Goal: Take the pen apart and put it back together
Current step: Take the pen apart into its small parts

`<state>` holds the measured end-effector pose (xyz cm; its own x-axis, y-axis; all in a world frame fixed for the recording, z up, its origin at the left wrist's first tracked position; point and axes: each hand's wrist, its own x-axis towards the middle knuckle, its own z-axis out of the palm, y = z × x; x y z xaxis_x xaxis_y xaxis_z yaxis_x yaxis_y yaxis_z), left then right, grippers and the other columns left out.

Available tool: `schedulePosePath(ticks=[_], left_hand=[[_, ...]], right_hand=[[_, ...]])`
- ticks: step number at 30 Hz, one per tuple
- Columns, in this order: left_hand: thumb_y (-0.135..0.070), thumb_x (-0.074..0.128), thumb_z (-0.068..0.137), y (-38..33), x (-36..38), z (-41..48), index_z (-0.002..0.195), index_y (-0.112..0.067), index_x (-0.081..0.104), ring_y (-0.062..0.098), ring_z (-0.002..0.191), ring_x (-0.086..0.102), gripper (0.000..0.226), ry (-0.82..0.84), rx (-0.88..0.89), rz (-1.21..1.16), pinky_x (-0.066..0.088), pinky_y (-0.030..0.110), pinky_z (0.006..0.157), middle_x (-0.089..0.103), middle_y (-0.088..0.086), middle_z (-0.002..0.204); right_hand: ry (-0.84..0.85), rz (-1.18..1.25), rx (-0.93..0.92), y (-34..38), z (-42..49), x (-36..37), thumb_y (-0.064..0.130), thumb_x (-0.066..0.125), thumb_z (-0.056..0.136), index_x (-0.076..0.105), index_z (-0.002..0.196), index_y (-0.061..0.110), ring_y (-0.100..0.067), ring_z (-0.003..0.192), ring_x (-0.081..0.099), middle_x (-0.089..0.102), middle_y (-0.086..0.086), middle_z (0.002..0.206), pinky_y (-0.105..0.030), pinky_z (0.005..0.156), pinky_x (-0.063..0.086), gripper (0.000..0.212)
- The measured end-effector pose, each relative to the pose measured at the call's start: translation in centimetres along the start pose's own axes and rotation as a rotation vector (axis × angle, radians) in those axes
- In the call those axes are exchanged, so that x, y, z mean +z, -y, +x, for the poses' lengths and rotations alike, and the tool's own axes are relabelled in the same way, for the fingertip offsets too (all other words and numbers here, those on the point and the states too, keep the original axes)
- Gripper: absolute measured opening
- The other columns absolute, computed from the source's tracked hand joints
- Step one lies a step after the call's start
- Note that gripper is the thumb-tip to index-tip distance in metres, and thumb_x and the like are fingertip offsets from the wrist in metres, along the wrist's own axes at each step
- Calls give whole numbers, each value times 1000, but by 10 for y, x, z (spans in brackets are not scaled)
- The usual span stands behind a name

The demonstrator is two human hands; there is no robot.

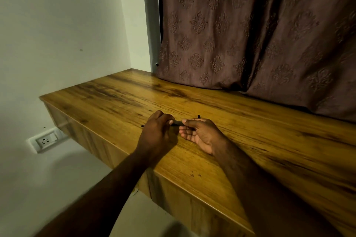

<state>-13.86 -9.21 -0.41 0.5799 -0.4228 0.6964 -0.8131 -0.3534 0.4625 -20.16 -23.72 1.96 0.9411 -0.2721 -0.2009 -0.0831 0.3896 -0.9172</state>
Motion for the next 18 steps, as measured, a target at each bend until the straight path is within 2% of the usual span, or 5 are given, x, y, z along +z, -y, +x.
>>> schedulePosePath(ticks=[9,18], left_hand=[[-28,38,88,-3,0,-1,92,-9,63,23,77,51,32,42,30,105,41,34,67,56,8,85],[-17,46,92,3,3,-1,94,-13,60,22,82,55,15,44,-33,85,41,34,72,60,5,88]], right_hand=[[18,27,-5,0,-1,-3,4,59,91,63,94,-4,-19,61,66,66,-16,76,-25,56,56,9],[-1,59,-28,0,-2,-2,15,54,95,64,91,-3,-19,59,65,65,-16,74,-26,56,55,21]])
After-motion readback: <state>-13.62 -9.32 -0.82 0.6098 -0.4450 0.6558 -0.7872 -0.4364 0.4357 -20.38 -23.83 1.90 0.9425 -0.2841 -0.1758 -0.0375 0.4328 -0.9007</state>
